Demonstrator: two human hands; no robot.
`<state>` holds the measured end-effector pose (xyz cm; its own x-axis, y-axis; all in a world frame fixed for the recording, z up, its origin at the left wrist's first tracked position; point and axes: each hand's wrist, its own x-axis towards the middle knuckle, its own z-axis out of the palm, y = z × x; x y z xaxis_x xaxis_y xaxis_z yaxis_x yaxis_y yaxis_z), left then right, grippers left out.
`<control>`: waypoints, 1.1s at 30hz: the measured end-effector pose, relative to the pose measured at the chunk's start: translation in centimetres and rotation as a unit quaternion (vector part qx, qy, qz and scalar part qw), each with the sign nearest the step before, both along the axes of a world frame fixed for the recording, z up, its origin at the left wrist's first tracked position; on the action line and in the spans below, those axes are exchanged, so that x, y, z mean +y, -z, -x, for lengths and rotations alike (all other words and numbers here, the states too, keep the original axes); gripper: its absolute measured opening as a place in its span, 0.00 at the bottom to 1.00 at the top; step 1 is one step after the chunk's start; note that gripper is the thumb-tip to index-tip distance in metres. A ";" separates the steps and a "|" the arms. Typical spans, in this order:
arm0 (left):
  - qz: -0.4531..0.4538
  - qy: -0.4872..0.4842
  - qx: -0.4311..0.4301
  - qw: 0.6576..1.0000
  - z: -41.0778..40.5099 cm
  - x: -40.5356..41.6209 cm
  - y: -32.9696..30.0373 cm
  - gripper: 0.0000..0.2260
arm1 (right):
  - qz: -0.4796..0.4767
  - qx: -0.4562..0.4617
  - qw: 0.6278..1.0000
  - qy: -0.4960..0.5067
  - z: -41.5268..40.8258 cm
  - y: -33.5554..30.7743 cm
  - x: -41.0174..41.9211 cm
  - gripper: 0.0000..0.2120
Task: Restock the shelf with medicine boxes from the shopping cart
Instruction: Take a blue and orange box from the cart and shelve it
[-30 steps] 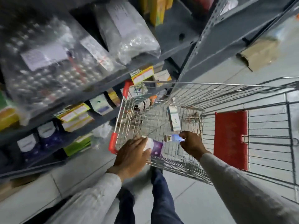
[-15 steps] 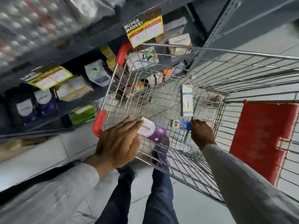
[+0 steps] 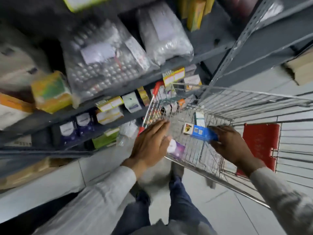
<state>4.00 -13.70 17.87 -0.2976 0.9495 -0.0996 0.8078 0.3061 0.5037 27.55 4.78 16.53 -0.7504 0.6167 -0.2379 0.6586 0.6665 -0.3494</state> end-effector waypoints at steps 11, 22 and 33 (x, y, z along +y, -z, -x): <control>-0.329 -0.161 0.243 0.898 15.9 -10.1 -24.9 0.20 | -0.224 0.299 0.918 -0.133 15.0 -26.7 -3.7 0.26; -0.173 -0.331 0.302 0.877 28.8 -16.6 -28.5 0.30 | -0.179 0.304 0.906 -0.234 38.7 -37.1 -8.5 0.26; -0.184 -0.335 0.320 0.867 29.7 -16.9 -27.5 0.29 | -0.149 0.298 0.902 -0.276 45.1 -33.8 -9.4 0.25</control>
